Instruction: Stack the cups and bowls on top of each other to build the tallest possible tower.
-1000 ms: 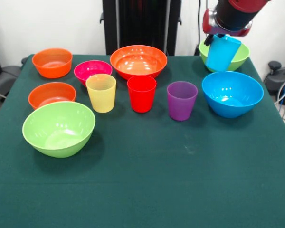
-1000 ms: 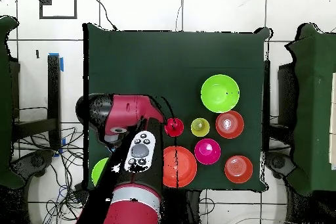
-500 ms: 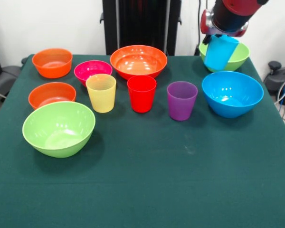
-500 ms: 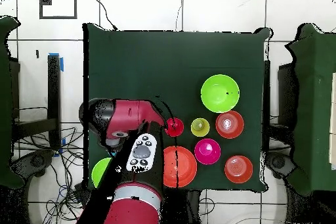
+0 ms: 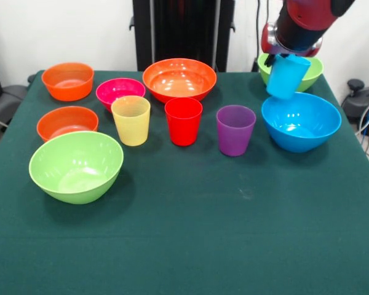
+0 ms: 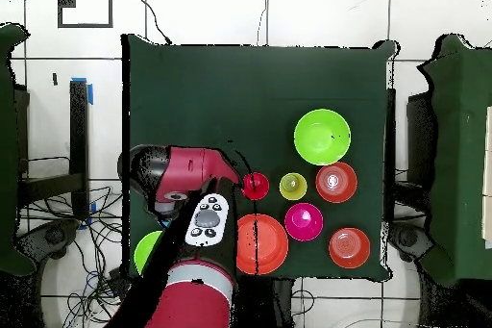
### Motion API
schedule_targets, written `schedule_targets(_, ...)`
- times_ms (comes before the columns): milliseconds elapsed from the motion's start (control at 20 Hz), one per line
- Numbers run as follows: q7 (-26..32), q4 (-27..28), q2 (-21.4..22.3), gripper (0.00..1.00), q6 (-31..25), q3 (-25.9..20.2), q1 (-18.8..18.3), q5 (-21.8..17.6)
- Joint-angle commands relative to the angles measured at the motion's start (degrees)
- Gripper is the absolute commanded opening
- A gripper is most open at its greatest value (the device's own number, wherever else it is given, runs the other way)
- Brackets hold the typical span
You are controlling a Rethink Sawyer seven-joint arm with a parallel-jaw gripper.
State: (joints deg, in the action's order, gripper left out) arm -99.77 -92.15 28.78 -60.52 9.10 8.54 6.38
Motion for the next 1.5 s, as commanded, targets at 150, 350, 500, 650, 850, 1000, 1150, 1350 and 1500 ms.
schedule_targets(150, -10.9, 3.9, -1.9, 0.0, 1.8, -5.6, 1.2, 2.7)
schedule_targets(350, -11.4, 2.2, -1.8, 0.0, 3.6, -5.9, 1.5, 4.0)
schedule_targets(500, -11.8, 2.2, -2.3, 0.0, 4.3, -6.3, 1.9, 5.0)
schedule_targets(650, -12.0, 2.1, -2.6, 0.0, 5.5, -6.3, 2.3, 5.4)
schedule_targets(850, -12.3, 2.3, -2.4, 0.0, 5.3, -6.1, 3.0, 5.7)
schedule_targets(1000, -12.4, 2.9, -2.5, 0.0, 4.9, -5.6, 3.3, 5.6)
schedule_targets(1150, -12.1, 3.0, -2.4, 0.0, 5.1, -5.2, 3.3, 5.5)
schedule_targets(1350, -11.8, 3.6, -2.5, 0.0, 5.2, -4.4, 3.6, 4.3)
schedule_targets(1500, -11.6, 4.3, -2.7, 0.0, 5.5, -4.3, 3.5, 4.1)
